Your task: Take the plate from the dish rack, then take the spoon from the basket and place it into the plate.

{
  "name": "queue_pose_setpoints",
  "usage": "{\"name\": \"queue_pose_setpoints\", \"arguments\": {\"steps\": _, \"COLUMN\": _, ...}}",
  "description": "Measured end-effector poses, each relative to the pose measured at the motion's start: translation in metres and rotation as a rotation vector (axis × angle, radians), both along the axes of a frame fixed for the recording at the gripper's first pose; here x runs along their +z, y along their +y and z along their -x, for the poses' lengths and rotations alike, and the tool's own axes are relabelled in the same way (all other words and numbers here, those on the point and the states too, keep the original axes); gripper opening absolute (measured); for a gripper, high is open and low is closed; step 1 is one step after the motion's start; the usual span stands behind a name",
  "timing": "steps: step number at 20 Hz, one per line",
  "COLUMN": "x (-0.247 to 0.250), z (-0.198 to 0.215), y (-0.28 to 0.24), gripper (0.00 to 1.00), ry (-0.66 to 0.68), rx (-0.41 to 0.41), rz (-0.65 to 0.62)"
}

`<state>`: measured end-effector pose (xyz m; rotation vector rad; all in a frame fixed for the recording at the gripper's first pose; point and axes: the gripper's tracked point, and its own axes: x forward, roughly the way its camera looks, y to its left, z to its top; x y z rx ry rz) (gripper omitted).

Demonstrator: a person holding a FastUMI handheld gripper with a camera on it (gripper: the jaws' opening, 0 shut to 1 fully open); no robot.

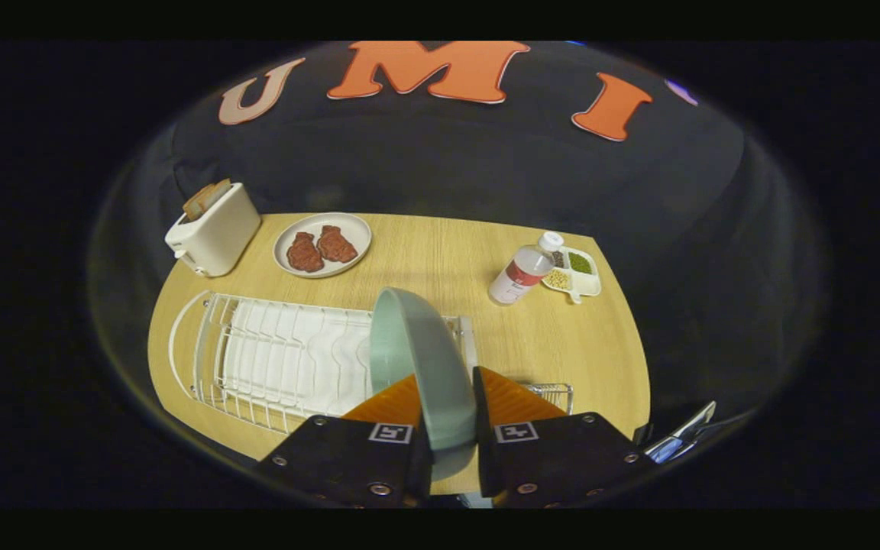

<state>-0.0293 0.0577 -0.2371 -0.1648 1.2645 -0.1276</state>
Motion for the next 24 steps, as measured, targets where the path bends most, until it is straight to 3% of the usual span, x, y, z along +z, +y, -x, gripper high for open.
{"name": "queue_pose_setpoints", "arguments": {"steps": 4, "x": 0.018, "z": 0.027, "y": -0.007, "gripper": 0.25, "ry": -0.006, "rx": -0.024, "rz": -0.085}}
{"name": "queue_pose_setpoints", "arguments": {"steps": 9, "x": 0.020, "z": 0.080, "y": -0.015, "gripper": 0.25, "ry": 0.049, "rx": -0.135, "rz": -0.281}}
{"name": "queue_pose_setpoints", "arguments": {"steps": 13, "x": 0.019, "z": 0.121, "y": -0.041, "gripper": 0.25, "ry": 0.071, "rx": -0.160, "rz": -0.280}}
{"name": "queue_pose_setpoints", "arguments": {"steps": 16, "x": 0.019, "z": 0.150, "y": -0.037, "gripper": 0.25, "ry": 0.084, "rx": -0.171, "rz": -0.354}}
{"name": "queue_pose_setpoints", "arguments": {"steps": 24, "x": -0.025, "z": 0.228, "y": -0.026, "gripper": 0.25, "ry": 0.158, "rx": -0.263, "rz": -0.512}}
